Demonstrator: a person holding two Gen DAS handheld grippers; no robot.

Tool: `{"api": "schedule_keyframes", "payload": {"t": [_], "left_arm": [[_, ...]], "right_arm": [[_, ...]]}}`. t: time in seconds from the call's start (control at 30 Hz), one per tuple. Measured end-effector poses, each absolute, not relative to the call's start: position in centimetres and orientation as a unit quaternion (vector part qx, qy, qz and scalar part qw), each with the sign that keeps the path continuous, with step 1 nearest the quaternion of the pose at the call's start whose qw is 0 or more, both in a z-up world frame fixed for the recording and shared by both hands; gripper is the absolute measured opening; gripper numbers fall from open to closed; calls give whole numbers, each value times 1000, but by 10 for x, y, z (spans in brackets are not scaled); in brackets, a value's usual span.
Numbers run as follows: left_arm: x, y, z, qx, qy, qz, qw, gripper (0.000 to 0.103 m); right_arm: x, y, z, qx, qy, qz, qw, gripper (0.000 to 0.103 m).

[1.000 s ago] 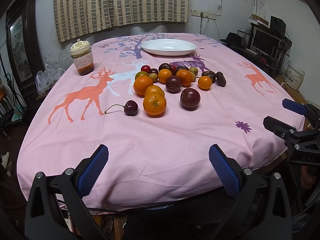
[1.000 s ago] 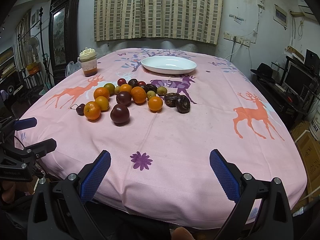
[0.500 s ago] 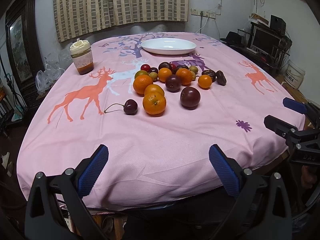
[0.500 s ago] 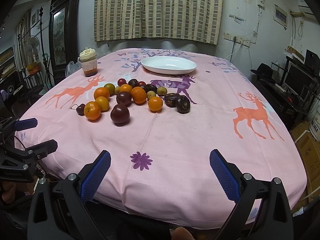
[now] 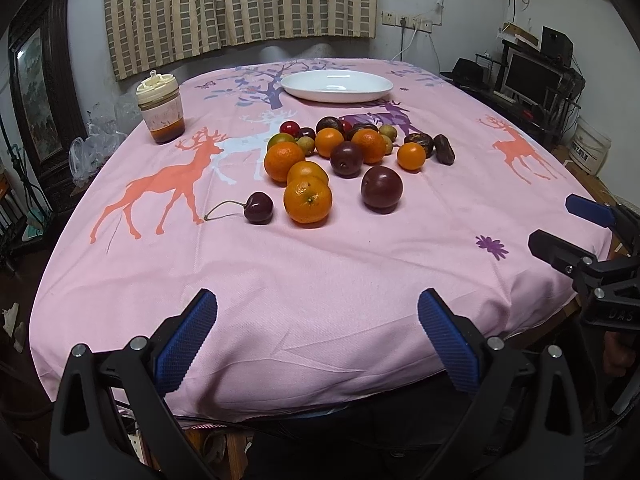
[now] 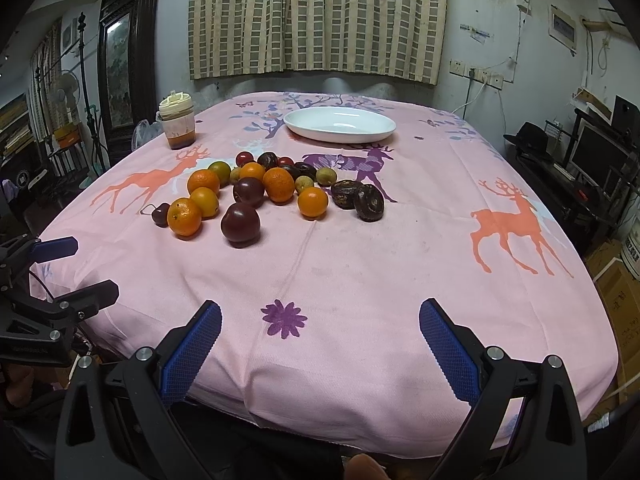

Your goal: Organize fruits

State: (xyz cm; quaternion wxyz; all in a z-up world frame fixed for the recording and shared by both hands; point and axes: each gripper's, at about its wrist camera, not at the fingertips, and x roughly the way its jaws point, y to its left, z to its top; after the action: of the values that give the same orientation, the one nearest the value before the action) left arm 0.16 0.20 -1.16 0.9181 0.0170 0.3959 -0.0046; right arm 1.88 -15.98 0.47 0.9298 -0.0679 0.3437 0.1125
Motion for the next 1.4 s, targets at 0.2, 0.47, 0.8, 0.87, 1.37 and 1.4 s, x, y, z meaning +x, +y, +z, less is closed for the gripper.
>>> {"api": "schedule_keyframes", "payload": {"t": [0.2, 0.47, 0.8, 0.87, 1.37, 1.4], "left_arm": [[7, 7, -15, 17, 401, -10, 916, 98], [18, 62, -21, -17, 397, 8, 918, 98], [27, 90, -20, -18, 375, -29, 927, 97], [32, 86, -19, -10, 370, -52, 927, 93], [109, 30, -17, 62, 380, -155, 910, 58], [115, 26, -19, 69, 382, -153, 909, 58]], "right_arm": [[22, -159, 1, -61, 351, 119, 927, 99], [43, -124, -3, -61, 360, 183, 913, 99], [126, -74, -26, -66, 418, 231, 876, 77], [136, -70, -34, -69, 430, 231, 870, 77], [142, -105, -36, -11, 448, 231, 864, 40], [141, -111, -36, -5, 448, 229, 864, 40]]}}
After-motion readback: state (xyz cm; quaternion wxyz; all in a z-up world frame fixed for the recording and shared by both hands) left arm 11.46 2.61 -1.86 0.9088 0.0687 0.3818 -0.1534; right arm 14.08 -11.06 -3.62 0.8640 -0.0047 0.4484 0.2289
